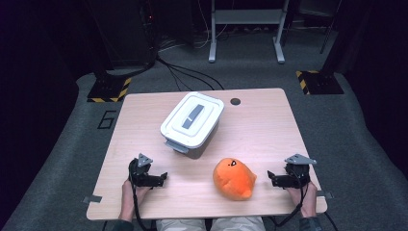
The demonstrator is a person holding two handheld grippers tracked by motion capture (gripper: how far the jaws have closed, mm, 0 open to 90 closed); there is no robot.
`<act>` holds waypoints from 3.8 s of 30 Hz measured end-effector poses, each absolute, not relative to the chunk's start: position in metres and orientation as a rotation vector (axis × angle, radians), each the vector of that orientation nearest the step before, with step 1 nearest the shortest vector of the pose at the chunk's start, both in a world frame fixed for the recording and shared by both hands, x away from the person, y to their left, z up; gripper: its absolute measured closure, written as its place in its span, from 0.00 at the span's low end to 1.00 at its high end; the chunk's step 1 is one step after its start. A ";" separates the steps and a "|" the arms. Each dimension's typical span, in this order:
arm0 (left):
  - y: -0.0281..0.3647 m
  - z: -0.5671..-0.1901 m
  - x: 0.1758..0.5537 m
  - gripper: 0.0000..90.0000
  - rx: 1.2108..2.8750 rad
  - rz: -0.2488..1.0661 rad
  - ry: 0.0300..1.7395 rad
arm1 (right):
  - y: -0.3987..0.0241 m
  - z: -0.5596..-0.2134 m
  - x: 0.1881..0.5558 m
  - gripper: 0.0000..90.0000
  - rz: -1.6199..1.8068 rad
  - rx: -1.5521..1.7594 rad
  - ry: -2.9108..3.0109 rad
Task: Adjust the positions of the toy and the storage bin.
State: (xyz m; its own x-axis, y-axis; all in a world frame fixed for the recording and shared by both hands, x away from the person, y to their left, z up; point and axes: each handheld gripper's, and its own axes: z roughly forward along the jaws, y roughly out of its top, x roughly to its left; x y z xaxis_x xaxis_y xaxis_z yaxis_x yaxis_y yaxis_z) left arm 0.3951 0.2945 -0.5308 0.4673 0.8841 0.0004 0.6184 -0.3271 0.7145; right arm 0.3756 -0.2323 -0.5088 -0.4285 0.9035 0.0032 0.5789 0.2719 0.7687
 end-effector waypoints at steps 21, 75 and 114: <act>0.292 -0.531 0.394 0.00 2.043 0.537 1.268 | -0.168 -0.443 0.356 0.00 1.148 1.078 2.315; 0.292 -0.531 0.393 0.01 2.044 0.535 1.271 | -0.123 -0.437 0.367 0.56 1.104 0.960 2.383; 0.292 -0.531 0.393 0.01 2.045 0.535 1.271 | -0.245 -0.435 0.447 0.52 0.835 1.366 1.945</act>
State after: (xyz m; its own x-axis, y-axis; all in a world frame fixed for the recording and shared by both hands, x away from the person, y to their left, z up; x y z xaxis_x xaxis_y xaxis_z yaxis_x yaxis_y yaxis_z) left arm 0.3932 0.2921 -0.5309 0.4432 0.8964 -0.0019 0.6252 -0.3076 0.7173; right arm 0.4468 -0.2452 -0.4352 -0.2797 0.9520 -0.1242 0.5656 0.2679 0.7800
